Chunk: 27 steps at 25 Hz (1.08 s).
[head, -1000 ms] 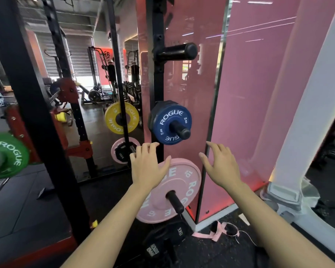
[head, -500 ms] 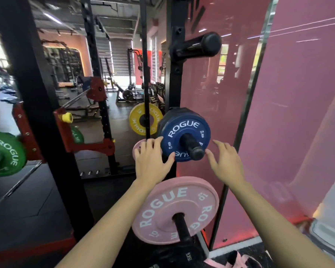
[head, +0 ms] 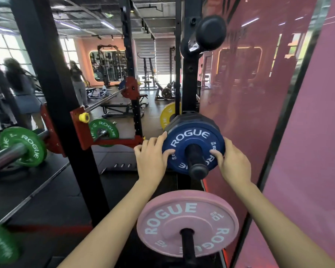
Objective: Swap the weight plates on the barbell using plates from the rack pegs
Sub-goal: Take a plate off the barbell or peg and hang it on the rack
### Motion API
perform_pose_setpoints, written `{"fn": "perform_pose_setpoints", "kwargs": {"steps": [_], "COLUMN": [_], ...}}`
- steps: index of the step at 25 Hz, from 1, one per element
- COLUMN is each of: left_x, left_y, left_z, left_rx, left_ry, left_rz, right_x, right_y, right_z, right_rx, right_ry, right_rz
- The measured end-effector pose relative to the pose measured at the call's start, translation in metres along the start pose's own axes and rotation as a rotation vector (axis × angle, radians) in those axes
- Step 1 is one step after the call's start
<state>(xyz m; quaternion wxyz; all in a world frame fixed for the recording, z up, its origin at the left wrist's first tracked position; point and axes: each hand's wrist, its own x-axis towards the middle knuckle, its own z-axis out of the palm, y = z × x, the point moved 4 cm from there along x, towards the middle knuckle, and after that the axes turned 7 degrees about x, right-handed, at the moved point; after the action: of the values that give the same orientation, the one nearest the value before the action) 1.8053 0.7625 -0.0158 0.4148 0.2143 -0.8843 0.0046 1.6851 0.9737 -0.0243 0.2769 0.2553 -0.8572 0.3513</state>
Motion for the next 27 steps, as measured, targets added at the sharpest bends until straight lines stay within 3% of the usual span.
{"fn": "perform_pose_setpoints", "kwargs": {"steps": [8,19,27], "left_x": [-0.013,-0.034,-0.028], "left_y": [0.014,0.002,0.002], "left_z": [-0.014,-0.036,-0.039], "left_rx": [-0.123,-0.168,0.073], "left_ry": [0.023,0.087,0.061], "left_rz": [-0.055,0.077,0.122], "right_x": [-0.003,-0.030,-0.035], "right_y": [-0.010,-0.008,-0.012], "right_z": [-0.003,-0.035,-0.045], "right_rx": [-0.073,0.037,-0.126], "right_ry": [-0.050,-0.017,0.019], "right_rz": [0.061,-0.029,-0.158]}}
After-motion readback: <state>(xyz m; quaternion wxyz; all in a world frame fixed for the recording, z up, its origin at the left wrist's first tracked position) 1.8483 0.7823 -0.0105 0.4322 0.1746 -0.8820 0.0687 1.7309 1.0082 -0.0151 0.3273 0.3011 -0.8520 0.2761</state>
